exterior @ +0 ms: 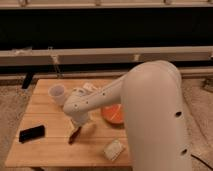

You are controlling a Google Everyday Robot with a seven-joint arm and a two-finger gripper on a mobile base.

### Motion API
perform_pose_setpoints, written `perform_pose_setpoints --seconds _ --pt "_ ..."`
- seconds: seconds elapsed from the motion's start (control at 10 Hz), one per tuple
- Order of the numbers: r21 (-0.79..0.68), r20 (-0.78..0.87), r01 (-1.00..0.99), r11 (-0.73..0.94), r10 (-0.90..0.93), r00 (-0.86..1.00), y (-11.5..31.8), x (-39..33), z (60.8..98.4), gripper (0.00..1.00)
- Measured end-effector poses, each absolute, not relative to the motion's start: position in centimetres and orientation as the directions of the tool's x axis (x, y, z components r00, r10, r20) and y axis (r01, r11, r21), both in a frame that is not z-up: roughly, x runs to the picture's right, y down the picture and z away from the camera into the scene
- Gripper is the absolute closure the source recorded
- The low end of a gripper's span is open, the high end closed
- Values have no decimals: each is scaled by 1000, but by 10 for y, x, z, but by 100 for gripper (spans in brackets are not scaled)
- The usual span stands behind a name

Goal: Place the pepper in the ceramic cup

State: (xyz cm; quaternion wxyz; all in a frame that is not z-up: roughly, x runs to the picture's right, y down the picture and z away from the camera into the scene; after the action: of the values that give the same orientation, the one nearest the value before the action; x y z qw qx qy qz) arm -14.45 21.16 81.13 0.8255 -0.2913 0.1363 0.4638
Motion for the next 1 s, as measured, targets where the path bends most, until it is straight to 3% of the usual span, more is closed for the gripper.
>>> perform_pose_setpoints --seconds 0.7,1.0 --pt "-354 -518 -842 407 665 539 229 -159 824 17" --pt "-351 -518 -843 406 666 537 228 -153 819 40"
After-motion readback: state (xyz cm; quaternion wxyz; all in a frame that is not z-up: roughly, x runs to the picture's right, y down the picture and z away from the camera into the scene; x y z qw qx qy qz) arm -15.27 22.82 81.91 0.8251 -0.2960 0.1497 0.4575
